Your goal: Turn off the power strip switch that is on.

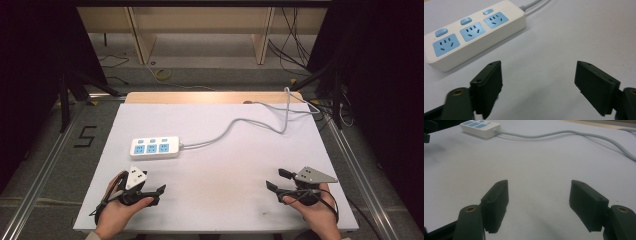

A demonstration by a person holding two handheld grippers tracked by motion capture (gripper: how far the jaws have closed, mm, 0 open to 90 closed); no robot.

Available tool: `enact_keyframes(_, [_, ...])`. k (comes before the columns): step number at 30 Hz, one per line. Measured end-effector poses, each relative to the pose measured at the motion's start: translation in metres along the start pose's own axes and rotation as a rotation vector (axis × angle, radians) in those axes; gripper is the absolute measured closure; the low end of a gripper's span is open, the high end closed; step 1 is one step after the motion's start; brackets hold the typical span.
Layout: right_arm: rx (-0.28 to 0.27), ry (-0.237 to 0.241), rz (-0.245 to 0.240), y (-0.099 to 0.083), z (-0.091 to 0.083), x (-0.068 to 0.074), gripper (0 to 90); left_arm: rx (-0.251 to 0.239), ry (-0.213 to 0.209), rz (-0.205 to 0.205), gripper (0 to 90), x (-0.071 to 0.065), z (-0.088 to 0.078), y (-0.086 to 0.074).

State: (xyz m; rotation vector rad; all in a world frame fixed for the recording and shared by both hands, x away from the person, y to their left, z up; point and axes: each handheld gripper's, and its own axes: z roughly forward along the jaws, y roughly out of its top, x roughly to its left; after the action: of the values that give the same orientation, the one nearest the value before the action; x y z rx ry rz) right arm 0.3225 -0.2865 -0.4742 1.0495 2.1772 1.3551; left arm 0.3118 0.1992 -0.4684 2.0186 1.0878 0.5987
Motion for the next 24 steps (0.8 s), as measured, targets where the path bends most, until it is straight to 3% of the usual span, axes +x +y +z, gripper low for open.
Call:
enact_keyframes(2, [0.002,0.003,-0.002,0.000,0.000,0.001,32.9,-0.002,0.003,-0.003,31.1,0.000,0.000,0.000])
enact_keyframes(4, [0.000,0.004,-0.002,0.000,0.000,0.002,33.0,0.001,0.026,-0.021,43.5,0.000,-0.003,0.001])
enact_keyframes(8, [-0.002,0.008,-0.010,0.000,0.000,0.003,33.0,0.005,0.049,-0.014,78.7,0.001,-0.007,0.003])
enact_keyframes(10, [0.002,0.013,-0.011,0.000,0.001,0.003,33.0,-0.006,0.053,-0.009,88.1,0.001,-0.010,0.004])
enact_keyframes(18, [0.002,0.014,-0.020,0.000,0.002,0.003,33.1,0.015,0.040,0.005,89.3,-0.002,-0.011,0.007])
enact_keyframes(24, [0.005,0.014,-0.021,0.000,0.002,0.004,33.0,0.005,0.045,-0.017,89.3,-0.001,-0.014,0.014])
